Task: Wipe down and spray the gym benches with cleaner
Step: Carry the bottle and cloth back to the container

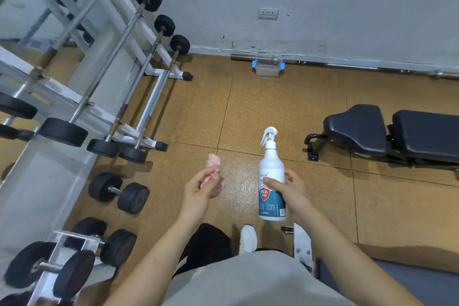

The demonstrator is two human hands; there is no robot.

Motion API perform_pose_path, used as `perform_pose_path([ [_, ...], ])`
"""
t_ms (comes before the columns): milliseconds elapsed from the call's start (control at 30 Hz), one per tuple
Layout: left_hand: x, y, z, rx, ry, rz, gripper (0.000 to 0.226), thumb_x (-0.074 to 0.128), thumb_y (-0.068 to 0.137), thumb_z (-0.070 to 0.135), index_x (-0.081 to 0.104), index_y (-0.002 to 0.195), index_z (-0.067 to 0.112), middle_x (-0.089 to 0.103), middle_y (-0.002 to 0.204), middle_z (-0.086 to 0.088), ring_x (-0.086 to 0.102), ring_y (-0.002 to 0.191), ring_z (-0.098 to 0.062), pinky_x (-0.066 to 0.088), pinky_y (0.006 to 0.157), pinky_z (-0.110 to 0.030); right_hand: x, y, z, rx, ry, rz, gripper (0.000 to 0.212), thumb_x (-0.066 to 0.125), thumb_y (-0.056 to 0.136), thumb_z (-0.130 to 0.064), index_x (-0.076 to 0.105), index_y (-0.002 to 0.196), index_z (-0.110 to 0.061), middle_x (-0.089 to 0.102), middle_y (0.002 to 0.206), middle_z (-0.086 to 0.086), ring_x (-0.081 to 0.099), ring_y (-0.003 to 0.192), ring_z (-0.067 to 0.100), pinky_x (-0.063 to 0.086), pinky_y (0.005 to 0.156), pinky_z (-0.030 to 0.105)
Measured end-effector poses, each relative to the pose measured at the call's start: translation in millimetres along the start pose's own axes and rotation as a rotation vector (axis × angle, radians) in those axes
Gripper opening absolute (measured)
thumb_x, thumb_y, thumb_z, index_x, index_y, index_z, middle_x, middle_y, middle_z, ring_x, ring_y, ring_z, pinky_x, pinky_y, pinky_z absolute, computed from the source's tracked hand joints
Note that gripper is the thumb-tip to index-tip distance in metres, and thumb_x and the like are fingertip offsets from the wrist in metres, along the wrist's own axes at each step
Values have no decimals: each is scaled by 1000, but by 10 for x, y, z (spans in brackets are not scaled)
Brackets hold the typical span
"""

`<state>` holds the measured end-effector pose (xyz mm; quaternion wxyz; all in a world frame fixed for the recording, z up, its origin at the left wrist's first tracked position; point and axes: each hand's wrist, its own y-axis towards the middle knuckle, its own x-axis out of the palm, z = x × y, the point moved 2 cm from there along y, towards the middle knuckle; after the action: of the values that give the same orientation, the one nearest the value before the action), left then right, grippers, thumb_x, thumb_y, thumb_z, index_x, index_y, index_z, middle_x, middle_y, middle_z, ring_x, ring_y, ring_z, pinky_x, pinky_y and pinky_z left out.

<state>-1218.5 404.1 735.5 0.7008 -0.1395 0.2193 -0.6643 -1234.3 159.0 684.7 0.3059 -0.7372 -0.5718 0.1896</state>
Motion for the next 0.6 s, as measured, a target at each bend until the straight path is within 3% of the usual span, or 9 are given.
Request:
perform_pose_path([
  [167,81,722,399,19,-30,8,23,57,105,9,78,114,5,78,114,-13,75,90,-5,60,84,-21,148,611,-668,-27,-38,16,61,87,76,-11,55,128,-15,74,109,3,76,88,23,60,69,34],
  [233,85,1041,459,28,-7,-3,21,59,103,4,76,115,0,77,114,-13,76,89,-4,61,82,-20,198,895,-845,-27,-45,26,63,87,75,-8,54,129,-11,74,108,4,75,88,24,59,68,34],
  [333,89,1599,621,69,-19,27,21,60,99,-6,71,116,-3,72,120,-11,78,95,-17,61,78,-21,301,1367,-1140,-25,-56,59,66,88,74,-8,54,130,-9,73,109,7,75,89,26,59,68,34],
  [467,154,2390,978,78,2,77,27,64,96,-9,58,120,2,68,113,-10,72,79,7,54,64,-11,492,2001,-1643,-8,-82,122,62,89,73,-11,56,126,-10,72,111,11,75,88,29,60,70,36],
  [600,268,3227,1444,27,-33,10,44,72,92,-5,51,127,14,71,111,-7,76,78,-6,57,62,-16,641,2641,-2318,-3,-111,122,63,89,74,-16,54,127,-14,69,114,10,74,90,29,62,72,38],
])
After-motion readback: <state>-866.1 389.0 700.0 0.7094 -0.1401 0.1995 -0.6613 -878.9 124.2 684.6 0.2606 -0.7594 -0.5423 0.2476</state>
